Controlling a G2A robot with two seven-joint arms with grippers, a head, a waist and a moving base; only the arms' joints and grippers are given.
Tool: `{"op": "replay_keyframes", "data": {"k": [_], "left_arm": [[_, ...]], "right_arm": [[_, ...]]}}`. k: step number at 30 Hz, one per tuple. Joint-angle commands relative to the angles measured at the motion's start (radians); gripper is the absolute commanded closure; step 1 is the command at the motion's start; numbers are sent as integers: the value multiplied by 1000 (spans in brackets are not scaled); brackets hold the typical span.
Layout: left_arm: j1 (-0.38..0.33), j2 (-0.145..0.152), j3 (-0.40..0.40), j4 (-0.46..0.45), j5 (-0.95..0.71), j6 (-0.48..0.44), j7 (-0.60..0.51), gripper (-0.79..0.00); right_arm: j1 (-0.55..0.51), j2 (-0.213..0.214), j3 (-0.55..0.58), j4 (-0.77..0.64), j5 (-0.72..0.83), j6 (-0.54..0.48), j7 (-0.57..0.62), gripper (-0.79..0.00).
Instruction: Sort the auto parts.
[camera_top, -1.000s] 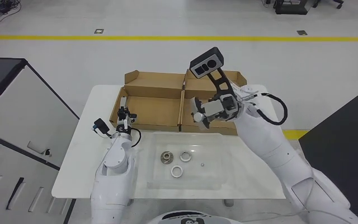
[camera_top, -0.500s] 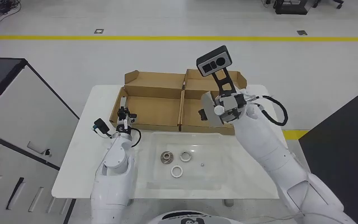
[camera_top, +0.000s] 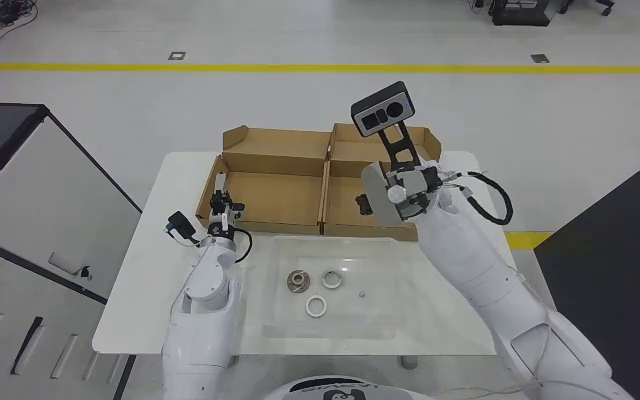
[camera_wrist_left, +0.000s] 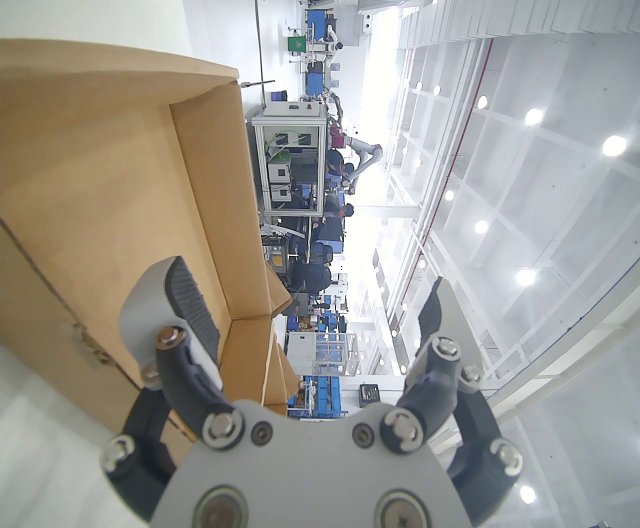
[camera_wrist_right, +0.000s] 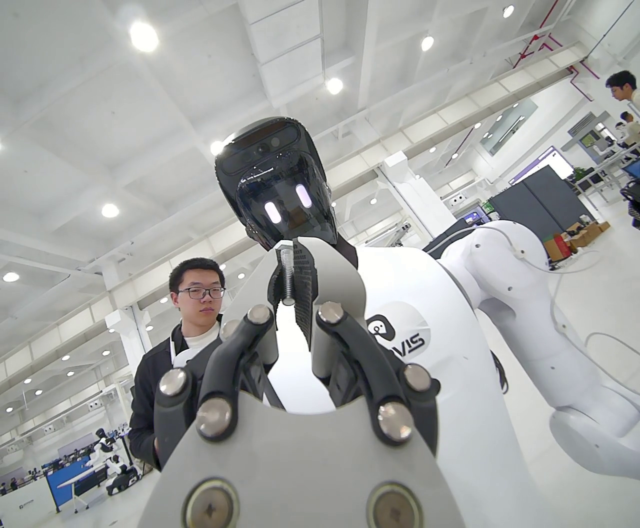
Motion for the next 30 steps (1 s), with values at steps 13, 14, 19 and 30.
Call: {"op": "replay_keyframes", "data": {"k": [13, 14, 19, 30], "left_arm": [[0, 0, 0, 0, 0, 0, 0, -785], [0, 0, 0, 0, 0, 0, 0, -785], [0, 0, 0, 0, 0, 0, 0, -785], [0, 0, 0, 0, 0, 0, 0, -785]], "right_arm": [[-59, 29, 130, -3, -247, 99, -116, 0], [-58, 35, 150, 0, -293, 118, -122, 0], [-43, 66, 252, 35, -510, 225, -135, 0], [67, 139, 375, 125, -1063, 392, -3, 0]]}}
